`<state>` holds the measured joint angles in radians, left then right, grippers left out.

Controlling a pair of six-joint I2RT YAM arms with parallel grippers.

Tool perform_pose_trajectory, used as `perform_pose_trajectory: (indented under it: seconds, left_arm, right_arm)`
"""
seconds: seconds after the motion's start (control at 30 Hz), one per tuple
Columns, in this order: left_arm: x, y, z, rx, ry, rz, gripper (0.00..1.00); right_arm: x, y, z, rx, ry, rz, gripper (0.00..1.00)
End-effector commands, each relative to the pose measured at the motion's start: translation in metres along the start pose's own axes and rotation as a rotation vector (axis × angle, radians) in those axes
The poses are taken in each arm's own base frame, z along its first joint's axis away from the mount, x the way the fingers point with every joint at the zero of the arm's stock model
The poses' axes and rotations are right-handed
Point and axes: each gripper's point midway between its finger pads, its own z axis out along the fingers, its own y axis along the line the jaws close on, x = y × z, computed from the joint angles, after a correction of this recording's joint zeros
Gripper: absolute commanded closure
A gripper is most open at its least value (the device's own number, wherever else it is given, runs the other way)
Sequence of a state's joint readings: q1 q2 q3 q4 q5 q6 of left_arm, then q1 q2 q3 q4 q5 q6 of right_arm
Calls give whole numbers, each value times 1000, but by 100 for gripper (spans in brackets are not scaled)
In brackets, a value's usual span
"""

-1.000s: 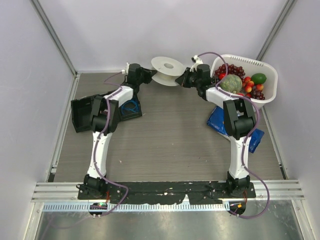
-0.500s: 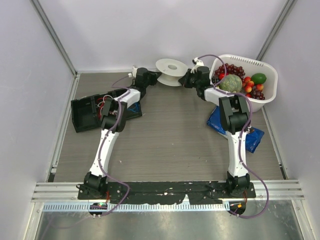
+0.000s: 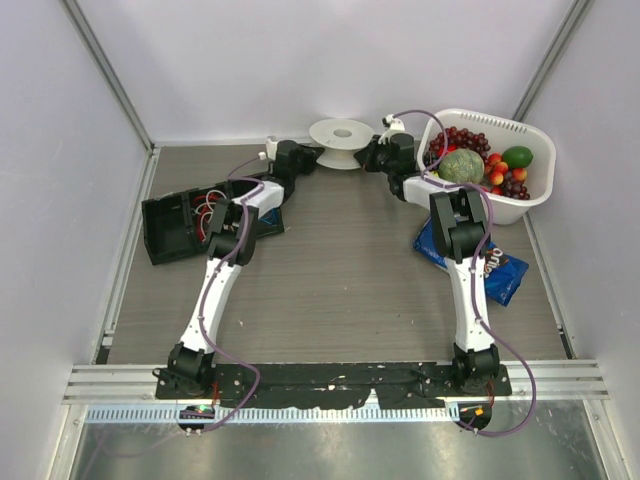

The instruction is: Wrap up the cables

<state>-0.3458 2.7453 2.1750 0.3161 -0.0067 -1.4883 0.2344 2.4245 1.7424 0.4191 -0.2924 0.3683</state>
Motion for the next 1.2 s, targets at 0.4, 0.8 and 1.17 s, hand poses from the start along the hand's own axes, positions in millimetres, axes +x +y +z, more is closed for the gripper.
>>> perform_pose_trajectory:
  seconds: [0.4, 0.8, 1.17]
  left_arm:
    - [24, 10, -10, -78, 39, -33, 47]
    - [47, 12, -51, -142, 143, -132, 39]
    - [93, 11, -91, -165, 289, -174, 40]
  right_arm:
    - [-45, 9, 21, -36, -180, -83, 99]
    - [-38, 4, 24, -25, -175, -84, 99]
    - [-22, 3, 24, -43, -132, -60, 99]
